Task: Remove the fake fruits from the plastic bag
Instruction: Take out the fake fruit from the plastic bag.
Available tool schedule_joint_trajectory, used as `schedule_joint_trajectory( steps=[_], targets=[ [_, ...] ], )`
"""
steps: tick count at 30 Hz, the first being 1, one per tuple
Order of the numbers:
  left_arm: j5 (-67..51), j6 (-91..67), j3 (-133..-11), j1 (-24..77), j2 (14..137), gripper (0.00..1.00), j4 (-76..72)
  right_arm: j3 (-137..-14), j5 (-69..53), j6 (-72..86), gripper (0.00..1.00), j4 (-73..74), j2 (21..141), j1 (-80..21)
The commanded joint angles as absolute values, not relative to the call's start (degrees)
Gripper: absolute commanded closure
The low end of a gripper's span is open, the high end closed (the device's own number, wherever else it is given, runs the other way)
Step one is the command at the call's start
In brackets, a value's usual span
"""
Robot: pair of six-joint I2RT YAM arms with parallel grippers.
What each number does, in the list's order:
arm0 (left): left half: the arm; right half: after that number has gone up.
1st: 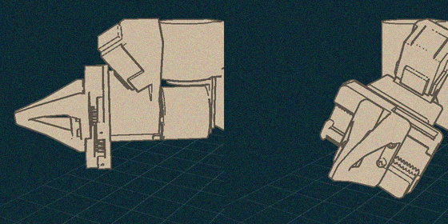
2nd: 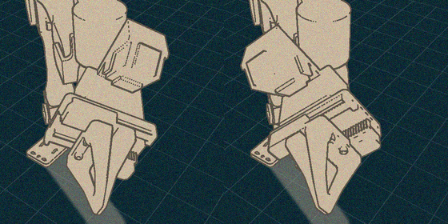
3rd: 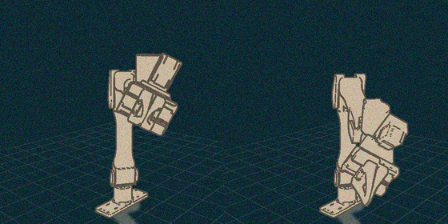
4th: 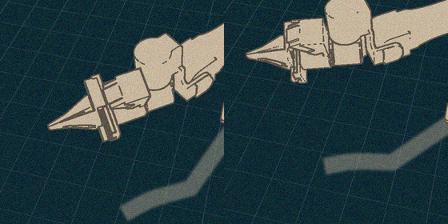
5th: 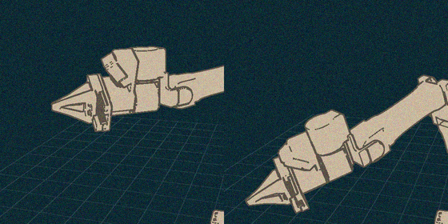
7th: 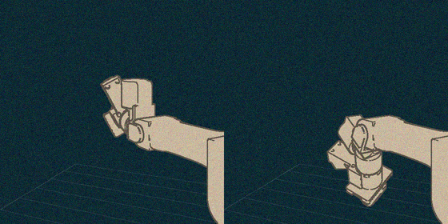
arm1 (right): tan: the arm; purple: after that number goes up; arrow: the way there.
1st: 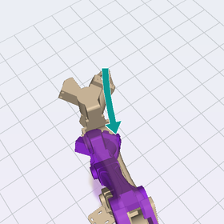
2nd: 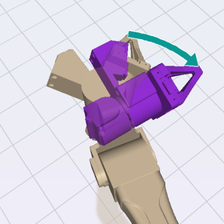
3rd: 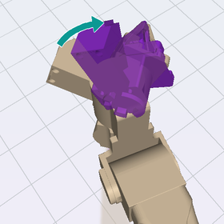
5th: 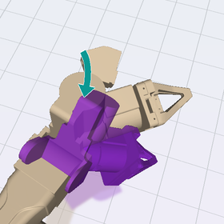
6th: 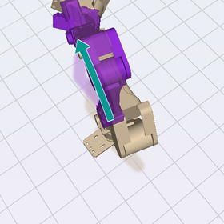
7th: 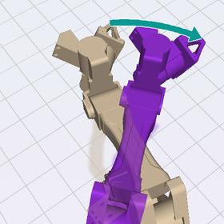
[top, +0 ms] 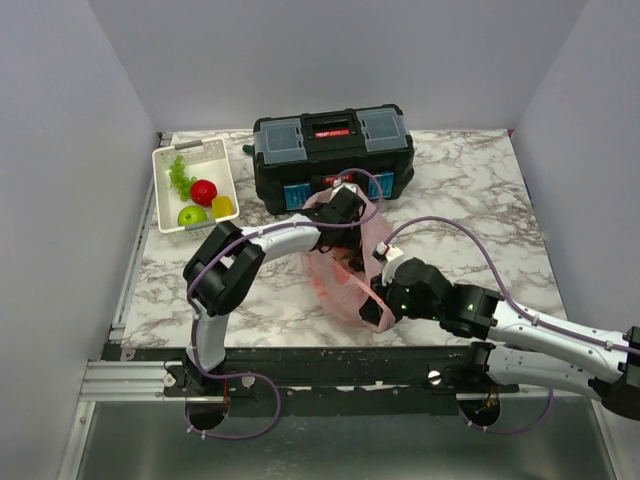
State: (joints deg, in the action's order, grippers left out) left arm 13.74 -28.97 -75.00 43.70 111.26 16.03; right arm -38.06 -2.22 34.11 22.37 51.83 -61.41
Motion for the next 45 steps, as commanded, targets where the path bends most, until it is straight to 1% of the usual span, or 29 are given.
schedule_joint_trajectory(
  steps=[1,3,6,8,11,16,20,29,33,36,39,42,45],
  targets=[
    [15.9,-29.5,-77.6,43.7,113.8,0.28,17.7,-37.1,-0.3,35.4,0.99,23.6,52.5,-61.7],
    [15.0,-27.9,-76.6,43.7,113.4,0.41,16.3,-37.2,2.4,35.9,0.99,23.8,53.0,-61.7],
    [14.3,-26.6,-77.2,43.7,112.3,0.63,18.9,-37.7,6.0,36.7,0.99,25.1,53.8,-61.8],
    [12.6,-25.9,-74.8,43.7,109.4,0.69,17.6,-37.9,7.8,36.7,0.99,25.5,54.7,-61.7],
    [8.3,-25.3,-71.7,43.7,104.2,0.74,16.8,-38.8,11.3,37.5,0.99,26.8,56.6,-61.7],
    [2.0,-25.4,-65.4,43.9,94.4,0.76,15.2,-39.9,18.1,40.2,0.99,27.9,59.1,-61.8],
    [-4.2,-25.3,-61.3,44.0,87.4,0.76,14.5,-40.3,24.7,45.6,0.99,29.9,59.2,-61.7],
    [-16.6,-24.9,-54.2,44.0,76.4,0.77,12.5,-40.8,28.8,48.0,0.99,30.6,58.7,-61.7],
    [-20.8,-24.4,-52.8,43.9,71.1,0.77,13.2,-42.1,31.7,48.7,0.99,31.6,58.4,-61.7],
    [-21.1,-23.8,-52.3,43.9,66.3,0.76,13.8,-43.2,33.5,47.1,0.99,31.4,58.7,-61.7],
    [-19.4,-22.4,-54.8,43.3,62.2,0.76,17.4,-44.7,37.2,46.9,0.99,33.1,59.3,-61.7],
    [-15.3,-21.0,-57.3,42.0,58.5,0.77,21.7,-46.4,39.7,46.2,0.99,34.9,60.3,-61.7],
    [-10.8,-21.1,-58.2,38.9,55.4,0.79,23.8,-48.1,41.7,46.6,0.99,37.5,61.0,-61.7]
  ],
)
